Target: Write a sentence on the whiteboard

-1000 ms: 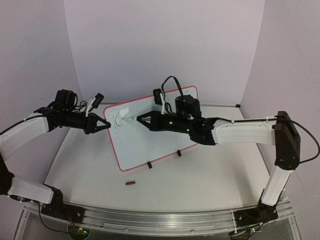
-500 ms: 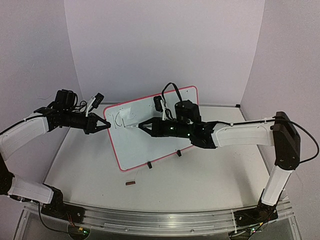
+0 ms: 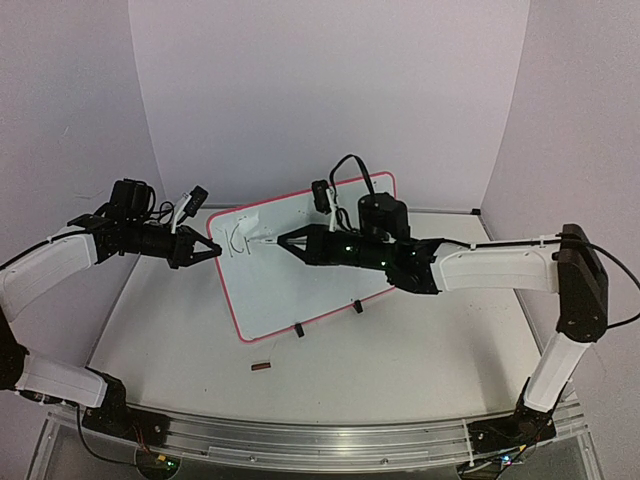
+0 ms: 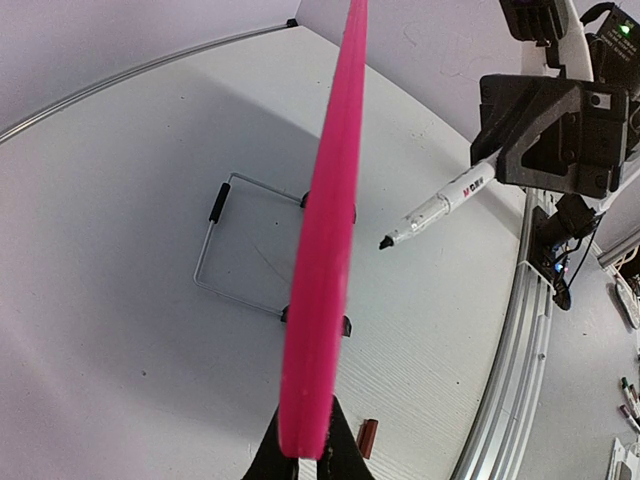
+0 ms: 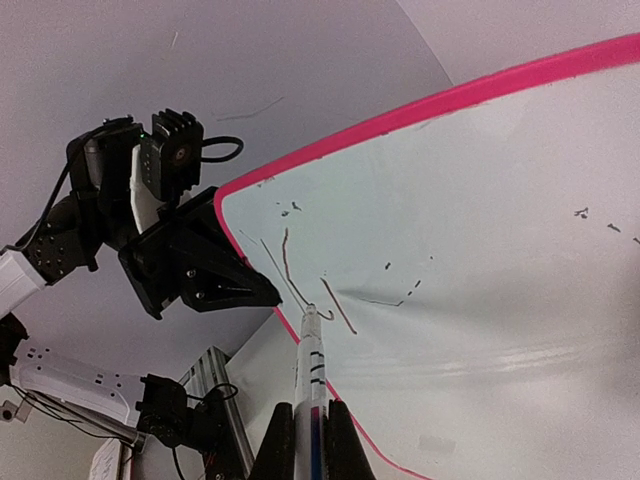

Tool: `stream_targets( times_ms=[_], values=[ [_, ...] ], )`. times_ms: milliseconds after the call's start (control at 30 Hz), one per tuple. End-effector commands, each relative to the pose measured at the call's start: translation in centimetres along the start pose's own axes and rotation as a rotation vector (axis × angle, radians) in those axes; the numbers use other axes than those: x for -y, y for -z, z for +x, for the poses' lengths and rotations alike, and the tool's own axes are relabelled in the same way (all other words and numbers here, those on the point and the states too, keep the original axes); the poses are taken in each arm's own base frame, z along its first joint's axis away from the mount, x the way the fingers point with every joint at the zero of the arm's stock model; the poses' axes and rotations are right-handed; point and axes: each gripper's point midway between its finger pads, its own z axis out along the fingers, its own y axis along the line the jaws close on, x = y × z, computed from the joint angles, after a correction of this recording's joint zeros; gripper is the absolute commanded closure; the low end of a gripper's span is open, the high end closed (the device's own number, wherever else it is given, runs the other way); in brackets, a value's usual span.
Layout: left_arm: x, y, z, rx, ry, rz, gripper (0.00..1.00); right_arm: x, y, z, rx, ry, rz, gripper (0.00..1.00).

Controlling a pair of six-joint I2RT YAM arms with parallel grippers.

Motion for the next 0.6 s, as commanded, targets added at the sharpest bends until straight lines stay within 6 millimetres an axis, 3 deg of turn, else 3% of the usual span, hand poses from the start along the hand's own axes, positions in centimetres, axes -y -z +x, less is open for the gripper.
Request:
stream_targets(
  times_ms=[0,567],
  values=[
    [-1.1,0.3,0.3,-0.022,-0.029,-0.075,1.0,-2.2,-0.1,-3.2,0.079,0.038,-0.055,1.0],
    [-1.1,0.3,0.3,-0.022,-0.026,-0.074,1.0,-1.6,-1.5,-3.1,0.072,0.035,-0.051,1.0]
  ],
)
